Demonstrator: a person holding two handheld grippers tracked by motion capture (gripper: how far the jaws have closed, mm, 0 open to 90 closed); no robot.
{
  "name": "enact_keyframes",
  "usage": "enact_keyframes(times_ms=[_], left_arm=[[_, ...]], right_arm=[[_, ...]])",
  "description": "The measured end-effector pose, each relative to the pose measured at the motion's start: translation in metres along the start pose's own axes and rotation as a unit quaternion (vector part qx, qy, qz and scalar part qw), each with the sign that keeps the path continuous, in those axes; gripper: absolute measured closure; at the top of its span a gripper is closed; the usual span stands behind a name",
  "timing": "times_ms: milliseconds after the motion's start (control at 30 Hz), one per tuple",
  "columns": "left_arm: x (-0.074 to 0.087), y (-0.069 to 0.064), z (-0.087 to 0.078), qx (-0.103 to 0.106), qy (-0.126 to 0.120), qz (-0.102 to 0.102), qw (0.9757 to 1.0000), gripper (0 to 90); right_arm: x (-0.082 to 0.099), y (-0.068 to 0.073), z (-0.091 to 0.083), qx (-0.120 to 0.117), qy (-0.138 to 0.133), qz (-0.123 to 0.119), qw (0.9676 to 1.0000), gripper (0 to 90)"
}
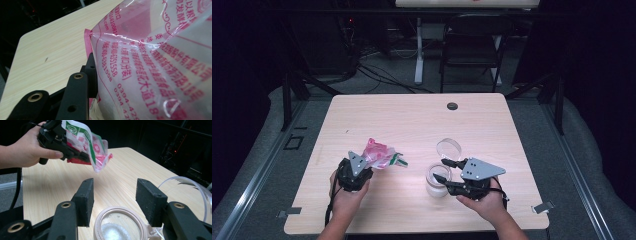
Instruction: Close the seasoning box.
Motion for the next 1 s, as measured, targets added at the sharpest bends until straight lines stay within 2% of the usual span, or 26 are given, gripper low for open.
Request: enact_keyframes(times_ms=[267,567,767,1000], left_arm=[[0.018,0.030,-0.001,-0.030,0.015,-0.020,0.9992,65.3],[0.029,0.060,-0.005,-0.060,0.022,-0.051,0.9967,65.3],[0.039,0.076,-0.004,-0.081,0.031,-0.068,0.9939,65.3],[0.050,0.086,0.002,-0.104,0.046,-0.071,0.9910,65.3]], right_arm=[[0.001,0.000,0.001,0.000,0.002,0.000,1.0000,48.8],[0.001,-0.001,0.001,0.001,0.001,0.002,1.0000,48.8],[0.002,0.000,0.002,0.000,0.001,0.003,1.0000,48.8],[0.002,-0.001,0.002,0.000,0.002,0.002,1.0000,48.8]])
Point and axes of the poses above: each handheld gripper's, and its own axes: z roughly forward along the jaws, x roughly out of its underside, y roughly to its left, the point moved 7 cm from there along z, roughly forward along the jaws, and after that the axes turned 12 degrees about -x, right-handed, at the moved point
